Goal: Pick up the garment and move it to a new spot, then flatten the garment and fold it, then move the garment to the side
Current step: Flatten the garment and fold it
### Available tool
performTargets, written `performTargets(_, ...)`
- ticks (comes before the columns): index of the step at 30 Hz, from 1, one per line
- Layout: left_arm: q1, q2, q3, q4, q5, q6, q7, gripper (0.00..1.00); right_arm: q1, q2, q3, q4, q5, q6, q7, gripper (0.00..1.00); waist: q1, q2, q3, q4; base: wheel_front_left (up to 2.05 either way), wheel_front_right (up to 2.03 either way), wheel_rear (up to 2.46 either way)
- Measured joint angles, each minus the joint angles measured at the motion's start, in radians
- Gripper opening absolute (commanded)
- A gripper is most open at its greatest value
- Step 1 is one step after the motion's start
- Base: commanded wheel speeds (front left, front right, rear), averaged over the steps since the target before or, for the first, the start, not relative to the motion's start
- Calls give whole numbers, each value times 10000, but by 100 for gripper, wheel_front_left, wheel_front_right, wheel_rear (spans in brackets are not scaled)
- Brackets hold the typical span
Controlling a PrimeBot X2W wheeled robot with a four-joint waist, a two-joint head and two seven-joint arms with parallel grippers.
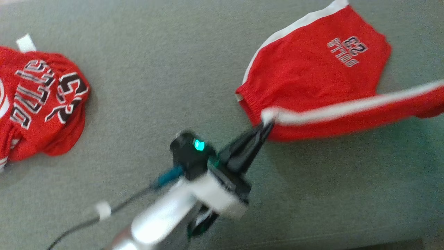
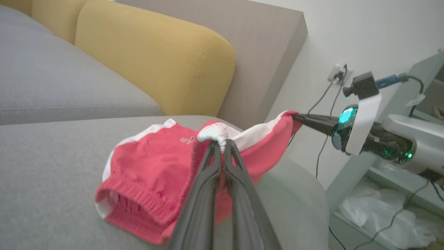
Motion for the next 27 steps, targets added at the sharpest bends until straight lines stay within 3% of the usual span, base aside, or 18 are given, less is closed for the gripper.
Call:
performTargets(6, -1947, -550, -17, 1593, -1446, 0, 280, 0, -2817, -479, 1208, 1358, -247, 0, 1003, 0, 3, 0, 694, 535, 0, 0, 0)
performTargets(11, -2776, -830, -50, 2615, -2199, 0, 357, 0, -4925, -639, 2393, 2773, -454, 0, 1103, 0, 4, 0, 1268, 936, 0, 0, 0)
performTargets(17, -3174, -1003, -274, 3126, -2698, 0, 301, 0, -6281, -748, 3369, 4155, -462, 0, 729, 0, 3, 0, 1687, 1317, 0, 0, 0)
performTargets(18, -3225, -1009, -336, 3191, -2771, 0, 263, 0, -6512, -744, 3542, 4403, -462, 0, 594, 16, 4, -1, 1755, 1380, 0, 0, 0)
performTargets(19, -3256, -1022, -345, 3250, -2832, 0, 240, 0, -6718, -708, 3647, 4640, -462, 0, 456, 73, 3, 0, 1814, 1439, 0, 0, 0)
performTargets(20, -3271, -1028, -366, 3306, -2872, 0, 173, 44, -6905, -652, 3695, 4863, -460, 0, 322, 100, 3, 0, 1864, 1490, 0, 0, 0)
performTargets(21, -3283, -1030, -412, 3363, -2888, 0, 165, 98, -7075, -573, 3716, 5074, -451, 0, 127, 100, 2, -1, 1907, 1533, 0, 0, 0)
performTargets(27, -3263, -1060, -88, 3321, -2261, 107, 73, 100, -7364, -245, 3881, 5977, 514, 0, -709, 100, 1, 0, 1907, 1641, 0, 0, 0)
